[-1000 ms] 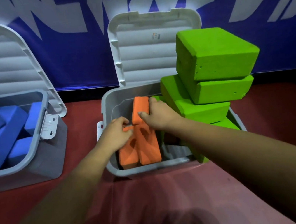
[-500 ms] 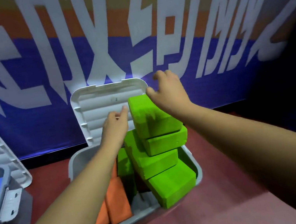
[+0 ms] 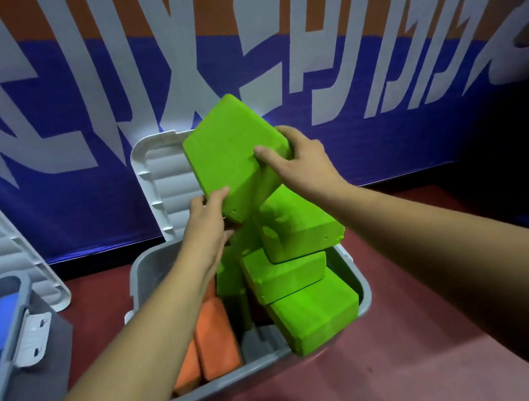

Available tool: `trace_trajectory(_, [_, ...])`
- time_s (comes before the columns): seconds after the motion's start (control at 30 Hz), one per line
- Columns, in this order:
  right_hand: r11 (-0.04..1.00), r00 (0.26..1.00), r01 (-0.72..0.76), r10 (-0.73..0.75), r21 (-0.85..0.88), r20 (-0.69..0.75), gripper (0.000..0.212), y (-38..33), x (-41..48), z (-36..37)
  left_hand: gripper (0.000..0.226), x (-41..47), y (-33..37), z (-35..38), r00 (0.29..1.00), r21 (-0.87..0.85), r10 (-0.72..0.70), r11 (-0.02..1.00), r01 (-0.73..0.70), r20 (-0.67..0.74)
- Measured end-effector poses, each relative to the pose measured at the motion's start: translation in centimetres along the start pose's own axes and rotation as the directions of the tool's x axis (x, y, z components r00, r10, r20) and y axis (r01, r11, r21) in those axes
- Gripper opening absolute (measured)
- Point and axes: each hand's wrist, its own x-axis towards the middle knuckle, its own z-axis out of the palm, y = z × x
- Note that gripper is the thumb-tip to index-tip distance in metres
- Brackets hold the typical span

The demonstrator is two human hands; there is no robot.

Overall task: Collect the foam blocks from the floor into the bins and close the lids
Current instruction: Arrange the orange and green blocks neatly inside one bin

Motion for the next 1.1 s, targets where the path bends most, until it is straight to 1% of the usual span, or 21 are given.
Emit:
trace_trajectory(0.07, [0.986, 0.994, 0.013, -0.031, 0.164, 0.106, 0.053, -1.7, -0.2, 1.6, 0.005, -0.5, 0.2, -2.0, 0.999, -0.081, 0.040, 0.996, -0.039, 0.001])
trace_trajectory(0.1, [0.973, 0.986, 0.009, -0.047, 0.233, 0.158, 0.055, -2.3, -0.3, 2.5, 0.004, -0.5, -0.1, -3.4, 0.999, -0.080, 0.047, 0.996, -0.047, 0.005])
trace_trajectory(0.13, [0.969, 0.981, 0.015, -0.061, 0.245, 0.184, 0.057, -2.8, -0.3, 3.4, 0.005, -0.8, -0.2, -4.6, 0.999, -0.062, 0.039, 0.997, -0.038, 0.019])
trace_trajectory(0.2, [0.982, 0.984, 0.051, -0.081, 0.182, 0.157, 0.057, -3.7, -0.4, 5.0, 0.015, -1.2, -1.5, -7.7, 0.998, 0.061, 0.004, 0.998, -0.007, 0.057])
trace_trajectory(0.23, [0.986, 0.988, 0.077, -0.095, 0.144, 0.122, 0.056, -4.0, -0.5, 5.6, 0.019, -1.5, -2.5, -9.4, 0.997, 0.174, -0.011, 0.985, -0.002, 0.073])
trace_trajectory(0.27, [0.990, 0.989, 0.102, -0.112, 0.100, 0.097, 0.054, -4.2, -0.5, 6.0, 0.020, -2.0, -3.7, -11.2, 0.996, 0.334, -0.033, 0.943, 0.004, 0.081])
trace_trajectory(0.3, [0.991, 0.987, 0.126, -0.130, 0.048, 0.091, 0.053, -4.3, -0.6, 6.3, 0.020, -2.2, -5.3, -13.2, 0.995, 0.539, -0.055, 0.842, 0.003, 0.081])
trace_trajectory(0.33, [0.988, 0.983, 0.152, -0.149, -0.019, 0.104, 0.050, -4.4, -0.9, 6.5, 0.022, -2.5, -7.0, -15.1, 0.994, 0.738, -0.075, 0.674, -0.005, 0.074])
trace_trajectory(0.37, [0.979, 0.977, 0.180, -0.167, -0.098, 0.130, 0.049, -4.4, -1.2, 6.6, 0.026, -2.8, -8.7, -16.8, 0.994, 0.874, -0.094, 0.486, -0.007, 0.060])
trace_trajectory(0.4, [0.960, 0.969, 0.211, -0.181, -0.183, 0.170, 0.050, -4.3, -1.6, 6.7, 0.030, -3.1, -10.3, -18.2, 0.994, 0.943, -0.103, 0.332, -0.013, 0.049])
trace_trajectory(0.43, [0.936, 0.958, 0.238, -0.181, -0.258, 0.224, 0.052, -4.3, -1.9, 6.8, 0.036, -3.4, -11.7, -19.1, 0.994, 0.972, -0.099, 0.233, -0.023, 0.047])
trace_trajectory(0.47, [0.908, 0.943, 0.260, -0.166, -0.328, 0.287, 0.053, -4.3, -2.2, 7.0, 0.045, -3.6, -12.9, -19.6, 0.995, 0.983, -0.088, 0.179, -0.032, 0.048])
trace_trajectory(0.5, [0.880, 0.927, 0.280, -0.144, -0.384, 0.345, 0.053, -4.3, -2.6, 7.3, 0.055, -3.7, -13.9, -19.7, 0.995, 0.986, -0.071, 0.158, -0.051, 0.063])
trace_trajectory(0.57, [0.821, 0.901, 0.309, -0.091, -0.480, 0.425, 0.053, -4.0, -3.2, 8.0, 0.086, -3.7, -15.3, -19.2, 0.991, 0.985, -0.087, 0.144, -0.092, 0.105])
trace_trajectory(0.6, [0.794, 0.890, 0.318, -0.063, -0.517, 0.451, 0.054, -3.7, -3.7, 8.4, 0.101, -3.6, -16.0, -19.1, 0.984, 0.986, -0.112, 0.114, -0.125, 0.138])
trace_trajectory(0.63, [0.772, 0.882, 0.324, -0.037, -0.548, 0.469, 0.056, -3.3, -4.1, 9.0, 0.109, -3.5, -16.7, -19.1, 0.972, 0.983, -0.148, 0.063, -0.173, 0.181])
trace_trajectory(0.7, [0.724, 0.873, 0.346, -0.016, -0.596, 0.488, 0.054, -2.2, -4.9, 10.2, 0.107, -3.3, -17.8, -19.4, 0.945, 0.969, -0.238, -0.046, -0.243, 0.225])
trace_trajectory(0.77, [0.690, 0.879, 0.358, -0.020, -0.630, 0.477, 0.049, -1.3, -5.7, 11.1, 0.094, -3.0, -18.3, -19.9, 0.932, 0.967, -0.295, -0.078, -0.244, 0.211])
trace_trajectory(0.83, [0.681, 0.895, 0.350, -0.041, -0.644, 0.443, 0.047, -1.1, -6.0, 11.7, 0.087, -2.5, -18.5, -20.6, 0.926, 0.975, -0.326, -0.048, -0.215, 0.188])
trace_trajectory(0.93, [0.668, 0.915, 0.326, -0.046, -0.669, 0.401, 0.046, -1.4, -6.1, 12.3, 0.090, -2.2, -18.4, -22.0, 0.916, 0.976, -0.351, -0.016, -0.215, 0.196])
trace_trajectory(1.1, [0.657, 0.927, 0.284, -0.001, -0.698, 0.376, 0.049, -1.6, -5.9, 13.2, 0.090, -2.3, -18.7, -22.8, 0.913, 0.971, -0.345, -0.025, -0.239, 0.216])
